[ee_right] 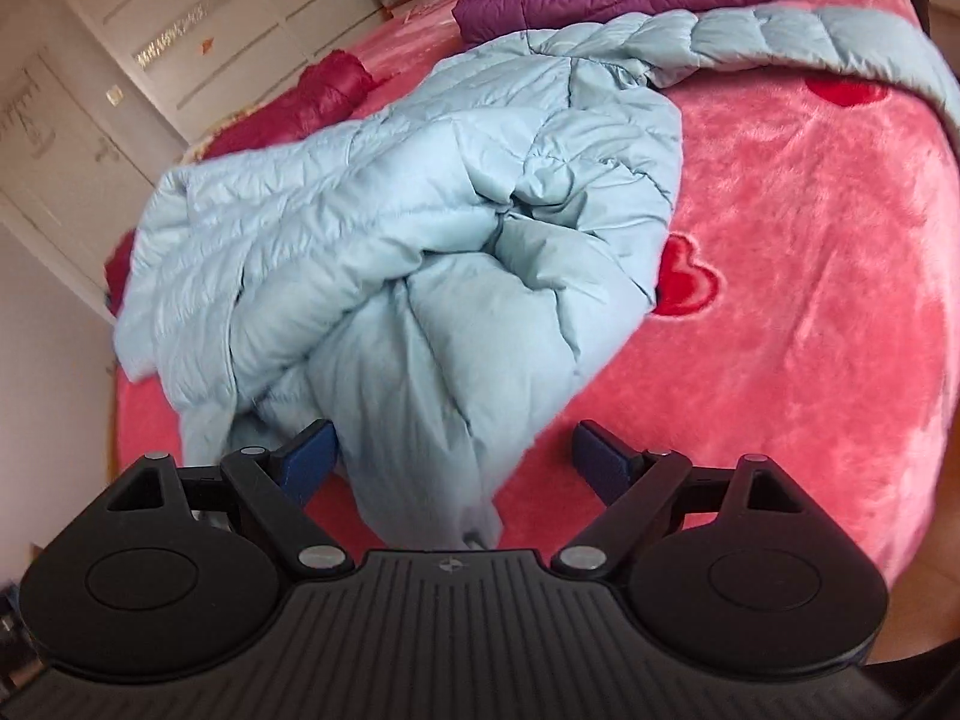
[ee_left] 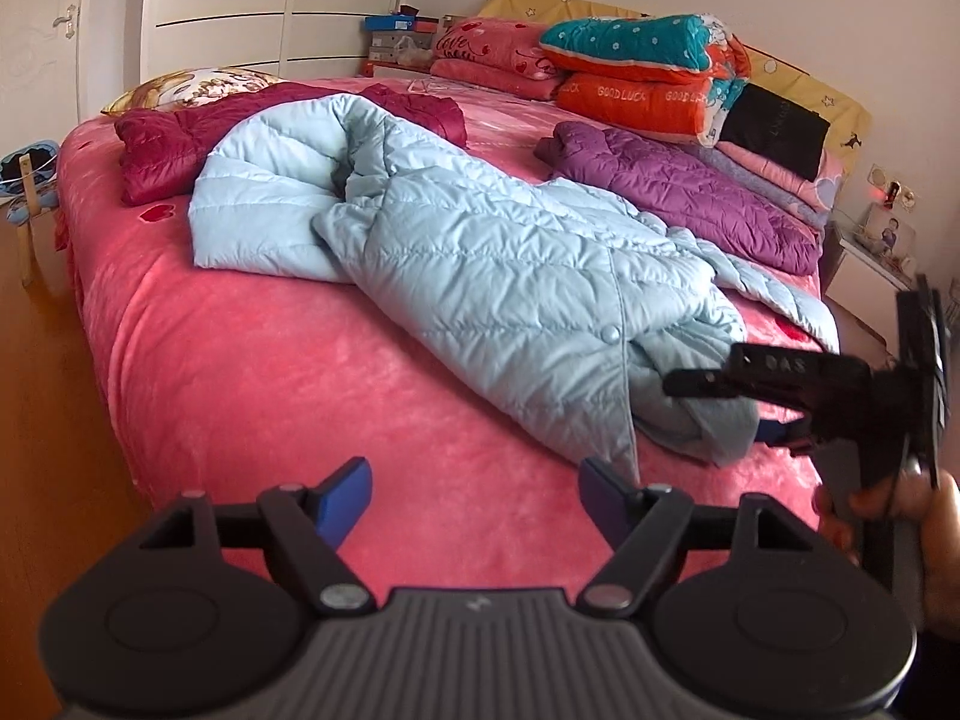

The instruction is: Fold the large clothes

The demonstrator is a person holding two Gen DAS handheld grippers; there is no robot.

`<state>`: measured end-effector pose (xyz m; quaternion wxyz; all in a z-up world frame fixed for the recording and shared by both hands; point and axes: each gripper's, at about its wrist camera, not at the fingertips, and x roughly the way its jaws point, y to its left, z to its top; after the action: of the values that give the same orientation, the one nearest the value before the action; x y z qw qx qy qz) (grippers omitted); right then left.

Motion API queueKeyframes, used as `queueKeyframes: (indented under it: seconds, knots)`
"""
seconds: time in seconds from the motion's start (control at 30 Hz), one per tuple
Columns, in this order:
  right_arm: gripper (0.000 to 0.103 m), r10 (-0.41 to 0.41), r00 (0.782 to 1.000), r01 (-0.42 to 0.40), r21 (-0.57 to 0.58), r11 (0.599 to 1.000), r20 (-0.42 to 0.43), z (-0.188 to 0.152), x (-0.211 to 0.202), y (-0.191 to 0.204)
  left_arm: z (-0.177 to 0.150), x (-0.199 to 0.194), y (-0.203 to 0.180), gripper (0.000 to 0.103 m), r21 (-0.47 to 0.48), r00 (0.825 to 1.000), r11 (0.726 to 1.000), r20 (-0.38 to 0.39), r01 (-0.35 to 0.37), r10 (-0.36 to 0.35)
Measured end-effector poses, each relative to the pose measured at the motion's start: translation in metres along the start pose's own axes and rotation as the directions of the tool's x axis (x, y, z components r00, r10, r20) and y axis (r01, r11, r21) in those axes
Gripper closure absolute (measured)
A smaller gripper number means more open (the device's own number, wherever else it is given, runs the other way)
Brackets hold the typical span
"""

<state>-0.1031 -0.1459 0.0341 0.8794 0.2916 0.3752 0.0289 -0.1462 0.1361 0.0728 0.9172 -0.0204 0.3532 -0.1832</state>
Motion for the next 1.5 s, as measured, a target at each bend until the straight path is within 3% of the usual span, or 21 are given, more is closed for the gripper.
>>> queueKeyframes:
  seconds: [0.1,0.17,0.23,0.33,0.53,0.83,1.0,1.1,1.17,1.23,1.3,1.37,1.4,1.47,1.5]
  knots:
    - [0.004,0.013,1.0,-0.013,0.006,1.0,0.002,0.002,0.001,0.003,-0.004,-0.002,-0.005,0.027,0.014,1.0,1.0,-0.004,0.007,-0.006]
    - [0.022,0.025,1.0,-0.025,-0.003,1.0,-0.005,0.003,0.002,0.005,-0.005,-0.003,-0.008,0.027,0.023,1.0,1.0,-0.007,0.011,-0.011]
    - [0.061,0.033,0.999,-0.034,-0.015,0.999,-0.022,0.005,0.002,0.008,-0.006,-0.005,-0.012,0.027,0.028,1.0,1.0,-0.009,0.013,-0.013]
    - [0.074,0.059,0.997,-0.059,0.012,0.998,-0.041,0.004,-0.006,0.006,-0.007,-0.007,-0.015,0.026,0.032,1.0,0.999,-0.01,0.018,-0.018]
    - [0.087,0.175,0.984,-0.177,0.066,0.982,0.031,0.013,-0.046,0.012,-0.011,-0.009,-0.018,0.024,0.022,1.0,1.0,-0.016,0.019,-0.018]
    - [0.091,0.279,0.95,-0.298,0.136,0.945,0.143,0.017,-0.102,0.013,-0.013,0.002,-0.038,0.017,0.112,0.998,0.993,-0.054,0.047,-0.041]
    - [0.091,0.194,0.972,-0.204,0.068,0.977,0.132,0.013,-0.1,0.01,-0.013,0.035,-0.059,0.017,0.19,0.993,0.98,-0.11,0.057,-0.036]
    - [0.084,0.143,0.983,-0.148,0.042,0.988,0.116,0.01,-0.093,0.007,-0.012,0.059,-0.072,0.017,0.221,0.992,0.974,-0.128,0.037,-0.009]
    - [0.07,0.104,0.987,-0.106,0.01,0.994,0.124,0.012,-0.093,0.005,-0.01,0.074,-0.077,0.019,0.222,0.992,0.975,-0.124,0.018,0.01]
    - [0.025,0.074,0.986,-0.072,-0.02,0.997,0.148,0.015,-0.093,0.005,-0.007,0.086,-0.077,0.023,0.214,0.993,0.977,-0.11,-0.015,0.039]
    - [0.021,0.061,0.985,-0.054,-0.044,0.998,0.16,0.015,-0.092,0.005,-0.003,0.096,-0.074,0.025,0.196,0.993,0.979,-0.094,-0.053,0.073]
    - [0.014,0.045,0.986,-0.035,-0.068,0.997,0.16,0.014,-0.091,0.006,0.0,0.098,-0.067,0.033,0.167,0.995,0.984,-0.072,-0.06,0.073]
    - [0.005,0.034,0.986,-0.022,-0.08,0.997,0.162,0.013,-0.09,0.006,0.003,0.099,-0.064,0.042,0.157,0.995,0.985,-0.054,-0.071,0.08]
    - [0.003,0.024,0.987,-0.007,-0.11,0.994,0.162,0.012,-0.087,0.007,0.008,0.099,-0.058,0.06,0.152,0.994,0.983,-0.032,-0.099,0.105]
    - [0.003,0.018,0.987,0.003,-0.127,0.992,0.161,0.012,-0.086,0.009,0.012,0.099,-0.053,0.075,0.14,0.993,0.984,-0.019,-0.113,0.117]
